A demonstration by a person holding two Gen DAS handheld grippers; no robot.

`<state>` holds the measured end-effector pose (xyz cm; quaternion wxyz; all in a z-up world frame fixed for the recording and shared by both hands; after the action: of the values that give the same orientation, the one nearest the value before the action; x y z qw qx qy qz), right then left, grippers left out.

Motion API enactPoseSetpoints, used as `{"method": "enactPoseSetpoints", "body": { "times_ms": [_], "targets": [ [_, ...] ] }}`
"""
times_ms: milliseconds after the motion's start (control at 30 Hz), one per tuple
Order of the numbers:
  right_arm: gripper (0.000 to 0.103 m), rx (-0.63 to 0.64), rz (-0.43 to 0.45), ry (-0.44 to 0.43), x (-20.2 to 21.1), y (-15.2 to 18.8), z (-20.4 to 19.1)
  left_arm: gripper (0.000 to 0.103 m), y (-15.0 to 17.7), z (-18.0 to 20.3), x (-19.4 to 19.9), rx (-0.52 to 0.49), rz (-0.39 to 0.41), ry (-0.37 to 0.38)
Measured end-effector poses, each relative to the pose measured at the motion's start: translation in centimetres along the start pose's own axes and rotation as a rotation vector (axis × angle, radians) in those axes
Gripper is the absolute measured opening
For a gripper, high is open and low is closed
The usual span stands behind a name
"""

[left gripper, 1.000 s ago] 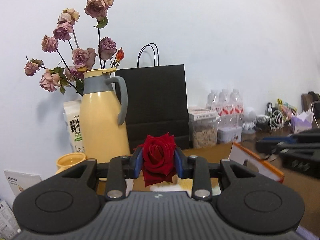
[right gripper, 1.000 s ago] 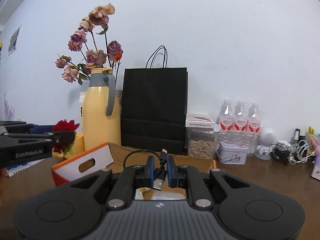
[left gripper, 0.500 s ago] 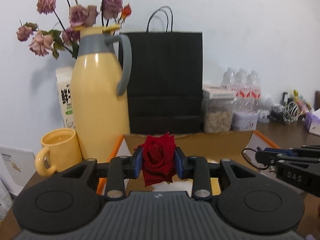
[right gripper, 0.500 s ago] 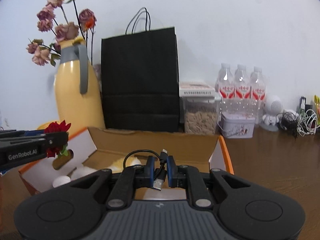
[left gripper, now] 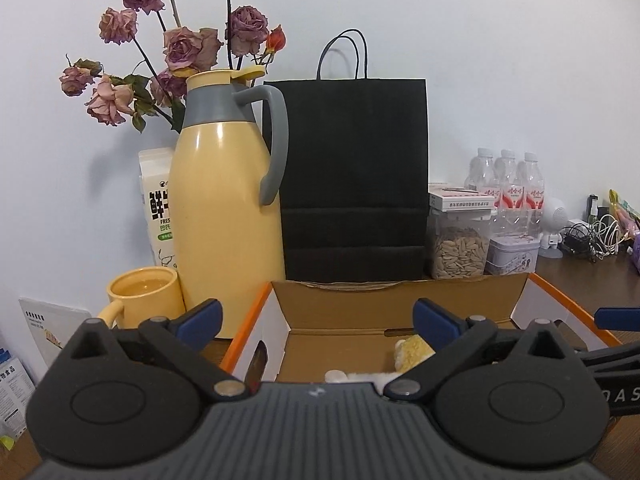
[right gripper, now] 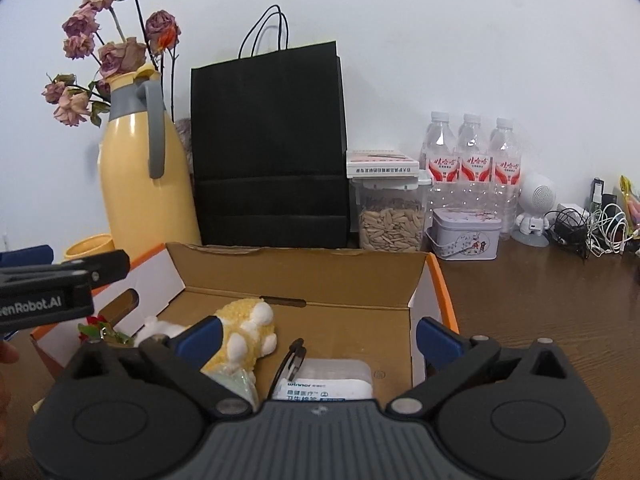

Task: Organize objects
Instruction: 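Carry the rose and cable plug into the cardboard box and release both, then withdraw both grippers from the box back over the table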

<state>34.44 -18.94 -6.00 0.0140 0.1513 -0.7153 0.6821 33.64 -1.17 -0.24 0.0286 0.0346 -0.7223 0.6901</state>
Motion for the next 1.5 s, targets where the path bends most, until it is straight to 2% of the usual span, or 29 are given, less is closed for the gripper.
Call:
{"method": "enactPoseSetpoints", "body": {
  "times_ms": [367,633,733,1067,1300,1500],
  "targets": [
    [0.103,0.001,0.024,-0.016,1.3,-0.8,0.0,0.103,-0.5,0.0,0.8,0.024,0.011,0.024],
    [0.103,0.009,0.077,-0.046,4.1,-1.9,-0.1,0.103,-2.0,-0.2,2.9,0.079,0.046,0.083],
    [0.103,0.023,0.095,-0.056,5.4,-2.1,-0.4,0.103,-2.4,-0.3,4.0,0.080,0.046,0.079],
    [0.103,0.070,0.109,-0.088,11.4,-1.5,-1.1,0.103,-2.5,-1.4,9.8,0.037,0.043,0.056],
    [0.103,0.076,0.067,-0.096,15.5,0.6,-0.9,0.103,-1.7,-1.9,14.1,0.008,0.018,0.049],
    [0.103,0.076,0.033,-0.118,18.8,2.4,-1.1,0.103,0.2,-3.1,17.6,0.011,-0.032,0.031]
  ]
}}
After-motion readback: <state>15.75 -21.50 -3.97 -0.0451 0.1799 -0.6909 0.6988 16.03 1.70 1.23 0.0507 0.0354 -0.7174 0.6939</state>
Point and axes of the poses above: each gripper's, at about its wrist camera, not at the fingertips, and x roughly against the way its jaws point, z to its right, y to its underside, the point moved 5 cm from there along -x, roughly the way its jaws point, and after that the axes turned 11 degrees about z, right-handed, at the moved point
